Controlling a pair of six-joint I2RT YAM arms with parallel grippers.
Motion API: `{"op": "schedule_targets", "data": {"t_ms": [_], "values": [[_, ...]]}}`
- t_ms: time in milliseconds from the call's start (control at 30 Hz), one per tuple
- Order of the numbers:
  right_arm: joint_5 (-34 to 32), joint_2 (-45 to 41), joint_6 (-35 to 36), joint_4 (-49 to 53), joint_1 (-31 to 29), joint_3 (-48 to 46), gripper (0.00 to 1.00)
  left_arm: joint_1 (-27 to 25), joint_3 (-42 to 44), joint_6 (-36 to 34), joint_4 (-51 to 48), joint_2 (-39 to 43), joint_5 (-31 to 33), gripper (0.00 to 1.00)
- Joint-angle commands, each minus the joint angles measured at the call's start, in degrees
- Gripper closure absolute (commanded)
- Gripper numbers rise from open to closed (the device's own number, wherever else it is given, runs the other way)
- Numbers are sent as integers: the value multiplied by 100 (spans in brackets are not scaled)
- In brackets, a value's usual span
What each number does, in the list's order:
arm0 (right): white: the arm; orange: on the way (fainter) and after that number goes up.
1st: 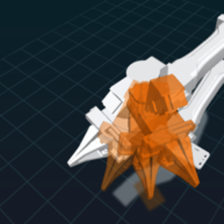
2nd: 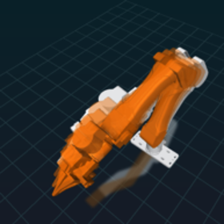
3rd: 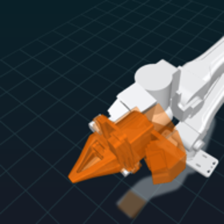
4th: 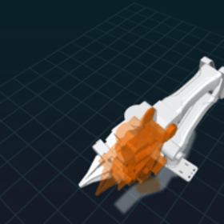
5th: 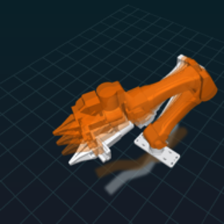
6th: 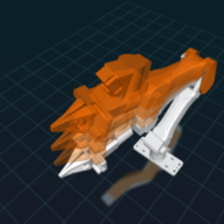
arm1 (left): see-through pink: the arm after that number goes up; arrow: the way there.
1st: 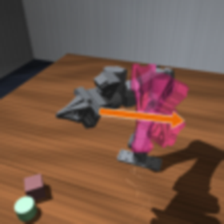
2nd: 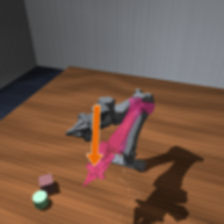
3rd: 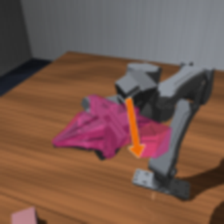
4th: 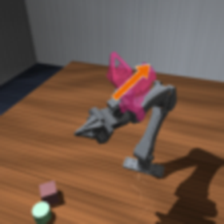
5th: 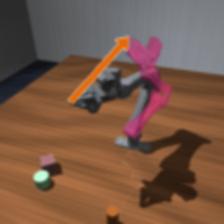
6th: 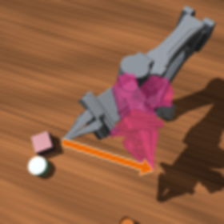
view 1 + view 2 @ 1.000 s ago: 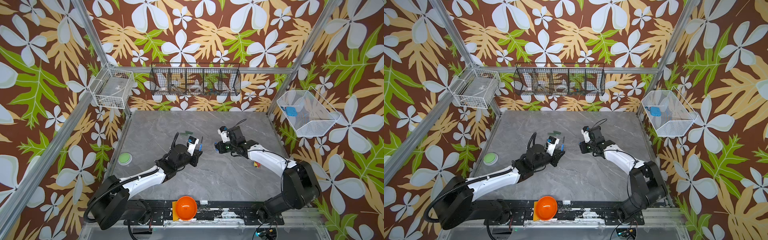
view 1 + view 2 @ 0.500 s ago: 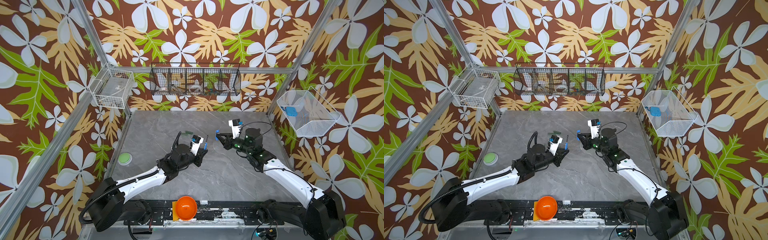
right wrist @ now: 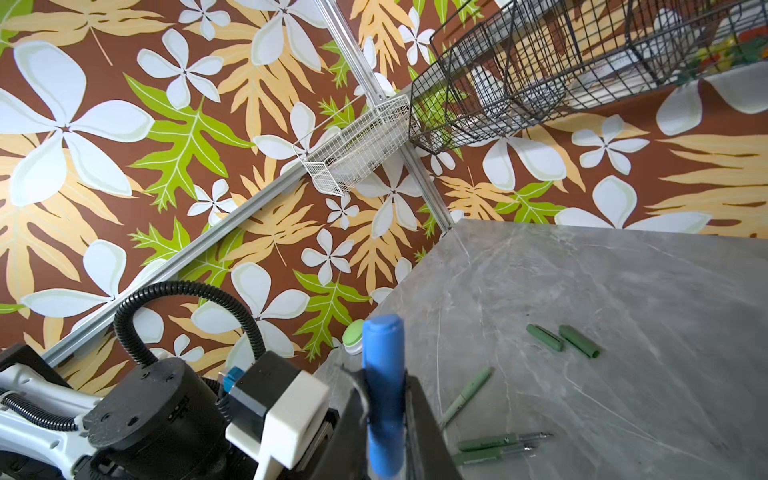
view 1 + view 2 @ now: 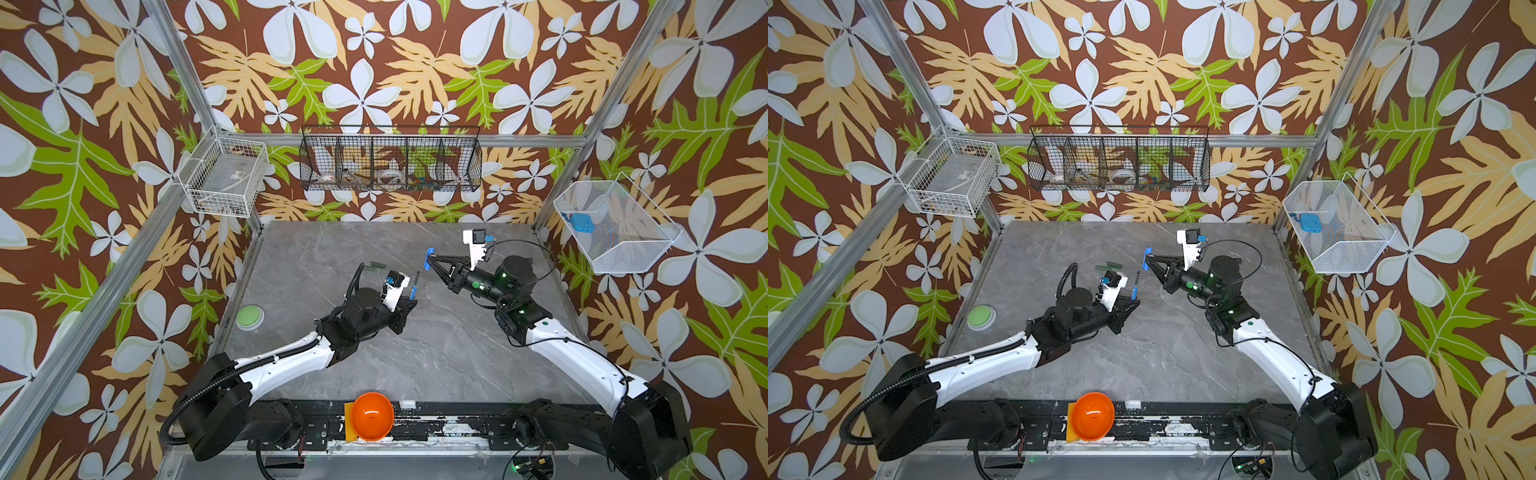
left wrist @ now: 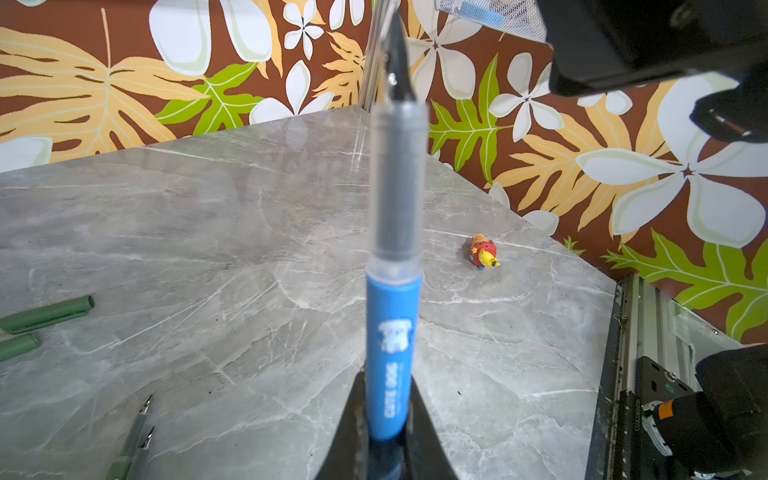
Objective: Insert the pens into the pen caps
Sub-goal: 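Bring the blue cap above the blue pen tip held by the left gripper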
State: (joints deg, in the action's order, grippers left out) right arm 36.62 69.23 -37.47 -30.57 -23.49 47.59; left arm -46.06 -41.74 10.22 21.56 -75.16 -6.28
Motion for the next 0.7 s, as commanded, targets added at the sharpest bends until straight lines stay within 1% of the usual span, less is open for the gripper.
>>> {"op": "schedule_targets", "data": {"t_ms": [0,233,467,667], "values": [[228,19,-136,-401,-7,22,84,-8,-54,-51,149,-6,-40,100],[215,151,0,-267,-176,92,84,-8,-63,-55,143,26,-49,100],[219,205,-5,-330,-200,33,84,-8,-10,-64,166,123,39,100],[203,193,-4,-382,-238,-24,84,-8,-62,-55,174,85,-14,100]]}}
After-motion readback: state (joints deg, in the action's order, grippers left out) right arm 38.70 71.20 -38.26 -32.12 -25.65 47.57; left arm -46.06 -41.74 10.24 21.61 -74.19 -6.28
